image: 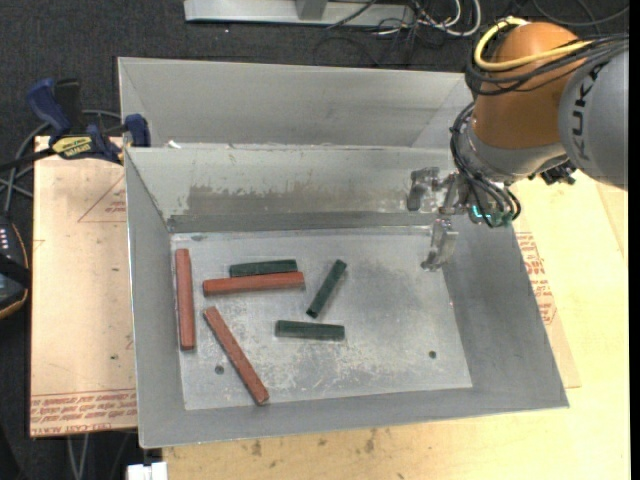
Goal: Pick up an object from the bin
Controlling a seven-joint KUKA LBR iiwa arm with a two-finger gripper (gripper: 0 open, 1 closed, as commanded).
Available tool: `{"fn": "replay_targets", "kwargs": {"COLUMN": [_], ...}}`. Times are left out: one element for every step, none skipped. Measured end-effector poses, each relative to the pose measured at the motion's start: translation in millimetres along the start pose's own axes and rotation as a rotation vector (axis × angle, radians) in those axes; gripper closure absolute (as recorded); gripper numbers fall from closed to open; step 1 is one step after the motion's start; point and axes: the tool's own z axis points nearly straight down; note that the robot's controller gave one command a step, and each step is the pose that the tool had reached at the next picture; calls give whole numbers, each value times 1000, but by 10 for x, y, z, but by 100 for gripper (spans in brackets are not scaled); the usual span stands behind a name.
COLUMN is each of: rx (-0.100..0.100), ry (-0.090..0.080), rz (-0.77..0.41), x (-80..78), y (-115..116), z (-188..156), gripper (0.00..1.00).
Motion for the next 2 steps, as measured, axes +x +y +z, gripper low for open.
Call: {"fn": "replay_targets", "kwargs": {"rx": [-2, 1], "ry": [-3, -5], "rz": [-145, -667], "x": [-59, 121], "y": [636, 1015], "z": [619, 1148], "gripper": [0, 0]}}
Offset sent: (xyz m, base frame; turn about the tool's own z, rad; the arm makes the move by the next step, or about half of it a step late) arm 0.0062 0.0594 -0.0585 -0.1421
